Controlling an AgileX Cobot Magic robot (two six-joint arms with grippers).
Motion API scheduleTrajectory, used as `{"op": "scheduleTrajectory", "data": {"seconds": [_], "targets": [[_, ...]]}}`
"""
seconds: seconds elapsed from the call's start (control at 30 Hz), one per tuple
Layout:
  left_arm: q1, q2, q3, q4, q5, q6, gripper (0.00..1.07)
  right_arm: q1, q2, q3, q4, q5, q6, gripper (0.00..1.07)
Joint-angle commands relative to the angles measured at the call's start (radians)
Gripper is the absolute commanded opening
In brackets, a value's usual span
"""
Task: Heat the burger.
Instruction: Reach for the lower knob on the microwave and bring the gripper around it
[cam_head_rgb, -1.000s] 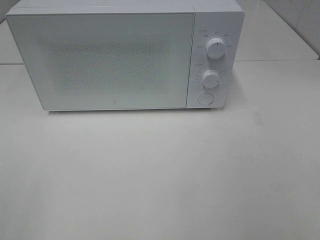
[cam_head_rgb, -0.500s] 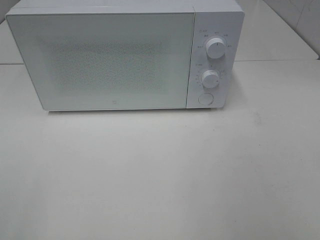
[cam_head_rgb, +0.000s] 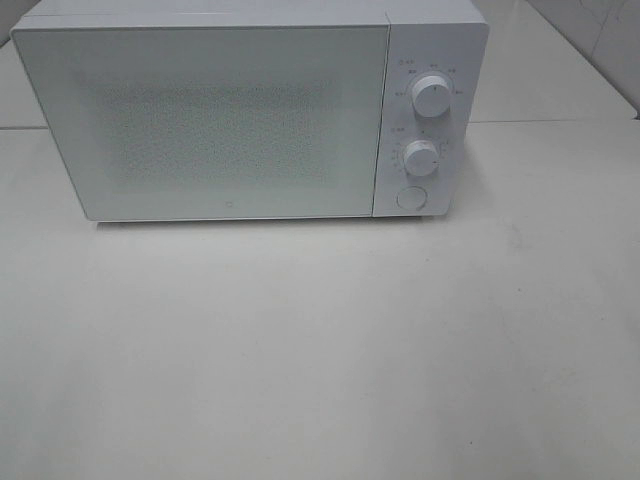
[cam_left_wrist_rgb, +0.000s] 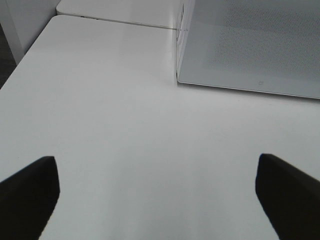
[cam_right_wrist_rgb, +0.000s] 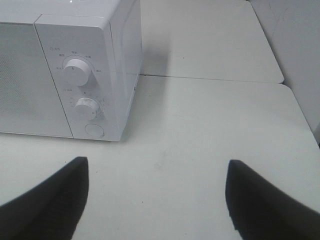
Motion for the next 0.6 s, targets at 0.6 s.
{"op": "scheduleTrajectory", "data": {"seconds": [0.6], "targets": [[0.003, -0.016, 0.003, -0.008, 0.000, -0.004, 1.00, -0.007, 0.386, -0.008, -0.007, -0.407, 0.030, 0.75]]}}
